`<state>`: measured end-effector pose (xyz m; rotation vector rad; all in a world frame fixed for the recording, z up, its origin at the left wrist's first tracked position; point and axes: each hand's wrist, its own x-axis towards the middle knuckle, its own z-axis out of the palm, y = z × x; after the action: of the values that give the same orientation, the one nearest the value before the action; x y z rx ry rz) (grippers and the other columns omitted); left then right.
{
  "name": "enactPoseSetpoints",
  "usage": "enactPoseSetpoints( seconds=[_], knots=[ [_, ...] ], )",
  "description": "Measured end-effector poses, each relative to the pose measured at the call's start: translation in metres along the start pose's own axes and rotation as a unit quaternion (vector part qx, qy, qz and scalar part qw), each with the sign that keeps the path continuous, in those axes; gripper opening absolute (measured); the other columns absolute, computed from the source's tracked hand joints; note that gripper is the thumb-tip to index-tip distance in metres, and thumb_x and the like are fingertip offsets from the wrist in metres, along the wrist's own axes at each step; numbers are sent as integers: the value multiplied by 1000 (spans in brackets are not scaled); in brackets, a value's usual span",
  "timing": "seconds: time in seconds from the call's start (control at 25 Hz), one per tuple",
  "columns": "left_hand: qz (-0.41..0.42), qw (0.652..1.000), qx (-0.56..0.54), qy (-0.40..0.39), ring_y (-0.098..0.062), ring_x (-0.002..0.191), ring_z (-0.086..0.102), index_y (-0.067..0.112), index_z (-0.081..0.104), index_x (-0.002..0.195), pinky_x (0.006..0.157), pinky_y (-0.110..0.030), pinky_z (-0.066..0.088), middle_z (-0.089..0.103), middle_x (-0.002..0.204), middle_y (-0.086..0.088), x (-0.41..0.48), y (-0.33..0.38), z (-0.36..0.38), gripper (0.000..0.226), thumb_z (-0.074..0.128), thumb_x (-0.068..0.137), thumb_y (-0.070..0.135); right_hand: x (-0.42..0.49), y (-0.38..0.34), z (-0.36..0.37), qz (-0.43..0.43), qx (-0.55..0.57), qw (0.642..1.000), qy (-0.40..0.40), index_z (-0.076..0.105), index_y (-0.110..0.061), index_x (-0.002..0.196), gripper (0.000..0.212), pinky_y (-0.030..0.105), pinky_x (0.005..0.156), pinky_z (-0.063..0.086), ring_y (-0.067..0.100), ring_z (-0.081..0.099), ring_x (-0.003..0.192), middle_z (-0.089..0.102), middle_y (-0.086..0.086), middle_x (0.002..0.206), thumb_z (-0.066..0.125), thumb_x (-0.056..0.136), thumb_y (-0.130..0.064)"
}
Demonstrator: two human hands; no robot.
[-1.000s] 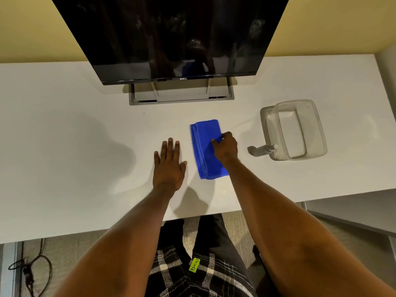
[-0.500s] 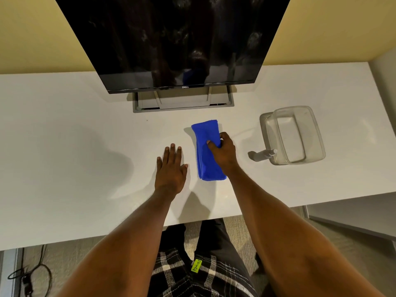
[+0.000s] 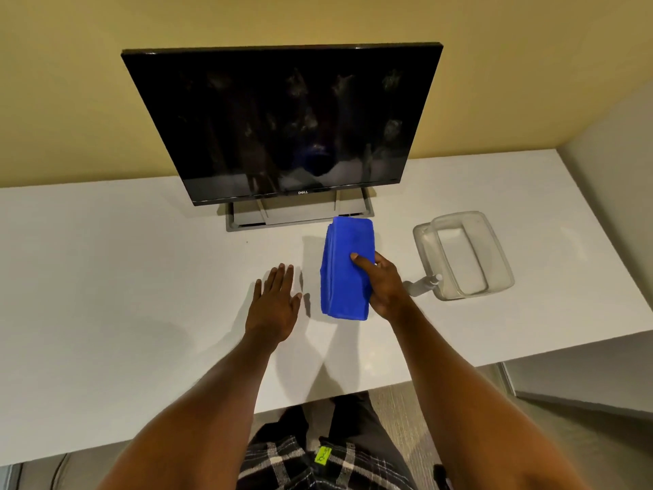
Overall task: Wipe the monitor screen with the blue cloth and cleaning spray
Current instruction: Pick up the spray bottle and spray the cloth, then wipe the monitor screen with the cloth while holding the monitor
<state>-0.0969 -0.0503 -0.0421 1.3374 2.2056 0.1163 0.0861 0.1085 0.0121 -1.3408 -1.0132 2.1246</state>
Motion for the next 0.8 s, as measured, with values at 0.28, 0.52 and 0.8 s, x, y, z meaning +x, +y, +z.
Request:
enactPoseSetpoints(
  seconds=[0.28, 0.52, 0.8],
  knots=[
    [81, 978, 34, 190, -21, 164, 1, 19, 8, 169, 133, -51, 5, 6, 177, -3, 38, 28, -102, 67, 12, 108, 48, 1, -79, 19, -116, 117, 986, 9, 58, -15, 139, 38, 53, 92, 61, 32, 72, 108, 71, 12, 126, 65, 102, -18],
    [146, 926, 98, 334, -21, 164, 1, 14, 11, 168, 133, -52, 6, 7, 177, -5, 68, 75, -207, 65, 33, 110, 33, 14, -173, 34, -203, 113, 964, 128, 67, -22, 127, 34, 53, 98, 58, 33, 70, 111, 73, 6, 125, 75, 94, -19],
    [140, 902, 120, 390, -22, 164, 1, 15, 9, 168, 133, -53, 7, 5, 177, -5, 103, 110, -289, 67, 34, 109, 34, 30, -232, 31, -295, 28, 933, 203, 63, -18, 135, 39, 34, 92, 55, 19, 68, 107, 72, -1, 123, 69, 96, -16]
  ],
)
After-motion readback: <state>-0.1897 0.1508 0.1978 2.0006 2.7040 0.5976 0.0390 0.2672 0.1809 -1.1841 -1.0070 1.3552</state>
